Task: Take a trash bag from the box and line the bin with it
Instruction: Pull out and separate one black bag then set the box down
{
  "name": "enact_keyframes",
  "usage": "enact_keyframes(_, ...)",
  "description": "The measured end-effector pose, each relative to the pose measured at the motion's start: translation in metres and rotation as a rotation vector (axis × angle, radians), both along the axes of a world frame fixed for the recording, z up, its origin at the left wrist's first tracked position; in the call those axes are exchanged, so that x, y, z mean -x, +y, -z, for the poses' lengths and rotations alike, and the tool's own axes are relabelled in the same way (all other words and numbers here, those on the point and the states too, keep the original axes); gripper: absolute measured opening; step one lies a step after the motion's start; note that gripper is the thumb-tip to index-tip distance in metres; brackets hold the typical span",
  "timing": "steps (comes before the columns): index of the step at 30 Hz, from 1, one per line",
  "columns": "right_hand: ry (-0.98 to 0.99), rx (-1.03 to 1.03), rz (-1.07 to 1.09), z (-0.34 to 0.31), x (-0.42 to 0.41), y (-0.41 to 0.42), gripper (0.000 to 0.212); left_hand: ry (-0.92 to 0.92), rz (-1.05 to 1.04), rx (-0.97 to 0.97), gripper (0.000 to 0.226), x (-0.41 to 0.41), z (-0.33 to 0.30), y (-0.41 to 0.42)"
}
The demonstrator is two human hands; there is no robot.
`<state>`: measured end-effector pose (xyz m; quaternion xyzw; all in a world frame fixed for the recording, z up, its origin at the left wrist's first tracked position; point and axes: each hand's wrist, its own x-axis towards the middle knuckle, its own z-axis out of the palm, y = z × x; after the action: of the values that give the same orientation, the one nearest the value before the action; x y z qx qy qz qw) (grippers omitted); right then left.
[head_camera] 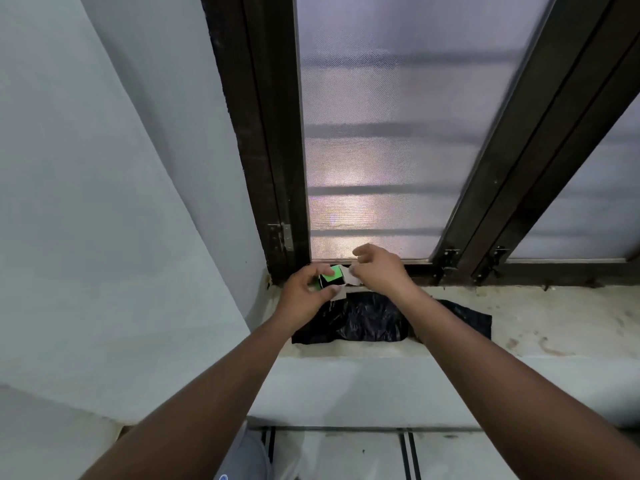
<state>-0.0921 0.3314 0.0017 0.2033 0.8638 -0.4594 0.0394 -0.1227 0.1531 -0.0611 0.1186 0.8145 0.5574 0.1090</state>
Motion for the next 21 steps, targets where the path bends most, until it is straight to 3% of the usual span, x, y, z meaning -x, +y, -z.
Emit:
enact_keyframes(3,-0.159,0.311,0.000,0.006,0.002,0.000,0.044,-0.022,0.020,0.000,0.043,-0.001,-0.001,-0.005)
enact_keyframes(6,-0.133,0.526,0.029,0.010,0.003,0.002,0.033,-0.027,0.018,0.003,0.049,0.001,0.000,-0.007)
enact_keyframes(9,-0.039,0.530,0.029,0.010,0.008,0.005,0.021,-0.019,-0.019,-0.051,0.025,0.008,0.001,-0.006)
enact_keyframes(14,-0.040,0.575,-0.089,0.003,0.014,0.000,0.025,0.015,-0.067,-0.007,0.016,0.009,0.001,-0.003)
enact_keyframes(17,-0.087,0.490,-0.178,0.000,0.016,-0.007,0.022,0.011,-0.043,-0.006,0.024,0.008,0.000,-0.002)
enact_keyframes(21,-0.034,0.190,-0.198,0.001,0.024,-0.016,0.013,-0.064,0.067,0.019,0.046,0.005,-0.002,-0.006)
